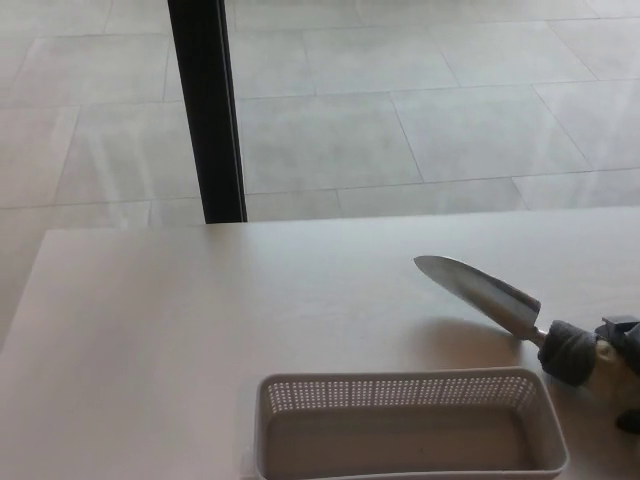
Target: A garden tool is kept on the righthand side and a container is kept on the lefthand side on a desk infront of the robot. the robot uses its right hand to pick up the garden tool and makes a scooping motion inside the container
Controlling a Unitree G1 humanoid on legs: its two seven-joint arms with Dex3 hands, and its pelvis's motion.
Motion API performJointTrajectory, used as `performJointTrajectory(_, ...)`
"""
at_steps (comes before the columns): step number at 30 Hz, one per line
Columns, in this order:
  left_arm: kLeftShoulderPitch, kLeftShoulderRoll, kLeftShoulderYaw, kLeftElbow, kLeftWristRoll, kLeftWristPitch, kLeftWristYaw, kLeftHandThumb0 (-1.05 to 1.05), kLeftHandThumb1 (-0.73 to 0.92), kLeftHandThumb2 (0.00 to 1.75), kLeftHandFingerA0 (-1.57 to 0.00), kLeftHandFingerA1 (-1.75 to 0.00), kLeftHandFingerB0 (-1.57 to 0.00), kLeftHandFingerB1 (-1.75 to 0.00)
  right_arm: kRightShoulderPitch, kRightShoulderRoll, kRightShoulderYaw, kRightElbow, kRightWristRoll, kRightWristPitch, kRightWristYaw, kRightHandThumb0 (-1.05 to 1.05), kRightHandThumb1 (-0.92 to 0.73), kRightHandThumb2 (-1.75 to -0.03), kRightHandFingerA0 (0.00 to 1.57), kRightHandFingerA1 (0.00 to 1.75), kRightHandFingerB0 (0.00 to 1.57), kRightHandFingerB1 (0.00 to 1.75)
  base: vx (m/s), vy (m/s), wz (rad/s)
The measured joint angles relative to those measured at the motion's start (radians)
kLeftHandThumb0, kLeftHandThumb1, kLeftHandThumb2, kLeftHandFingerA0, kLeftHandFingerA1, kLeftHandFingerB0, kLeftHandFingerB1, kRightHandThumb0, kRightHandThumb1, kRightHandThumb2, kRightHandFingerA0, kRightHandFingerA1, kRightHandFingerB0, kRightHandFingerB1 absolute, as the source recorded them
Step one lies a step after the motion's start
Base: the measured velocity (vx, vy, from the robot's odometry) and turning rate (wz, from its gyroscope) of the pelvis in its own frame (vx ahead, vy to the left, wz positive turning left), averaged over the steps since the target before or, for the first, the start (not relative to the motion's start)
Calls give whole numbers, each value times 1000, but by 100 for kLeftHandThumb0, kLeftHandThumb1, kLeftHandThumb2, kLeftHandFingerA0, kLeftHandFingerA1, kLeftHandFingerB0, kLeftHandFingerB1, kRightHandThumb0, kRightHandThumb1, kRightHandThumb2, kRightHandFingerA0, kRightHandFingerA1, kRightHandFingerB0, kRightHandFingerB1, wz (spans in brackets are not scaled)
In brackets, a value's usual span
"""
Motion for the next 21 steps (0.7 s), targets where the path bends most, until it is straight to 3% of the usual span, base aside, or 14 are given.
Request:
performJointTrajectory(1, -1, 0, 0, 2, 0, 1, -1, -38, 66, 60, -65, -71, -47, -54, -2, 9, 8, 4, -16, 17, 0, -63, -64, -60, 63, 82, 23, 32, 0, 0, 0)
performJointTrajectory(3, -5, 0, 1, 2, -1, 6, -2, -40, 66, 60, -63, -70, -45, -53, -1, 28, 17, 14, -45, 47, -5, -36, -70, -64, 84, 140, 37, 37, 0, 0, 0)
performJointTrajectory(5, -4, 0, 0, 3, -1, 7, -3, -43, 67, 60, -62, -70, -44, -53, 11, 50, 7, 18, -59, 61, -26, -31, -74, -64, 84, 133, 62, 42, 0, 0, 0)
performJointTrajectory(6, -2, 0, -3, 2, -1, 6, -5, -43, 67, 60, -62, -70, -44, -53, 19, 59, -2, 17, -64, 61, -42, -31, -74, -64, 84, 133, 62, 42, 0, 0, 0)
performJointTrajectory(9, 0, 0, -2, 3, -2, 7, -9, -41, 67, 60, -67, -73, -42, -53, 43, 73, -25, 15, -71, 48, -87, -34, -67, -64, 74, 144, 83, 50, 0, 0, 0)
performJointTrajectory(15, -10, 0, 1, 0, -4, 13, -9, -40, 68, 60, -61, -69, -43, -53, 67, 85, -48, 31, -86, -14, -190, -33, -64, -64, 80, 157, 90, 66, 0, 0, 0)
performJointTrajectory(21, -12, 0, 1, -6, -5, 15, -11, -39, 70, 60, -62, -69, -47, -53, 97, 88, -81, 49, -86, -82, -273, -27, -69, -70, 85, 150, 85, 79, 0, 0, 0)
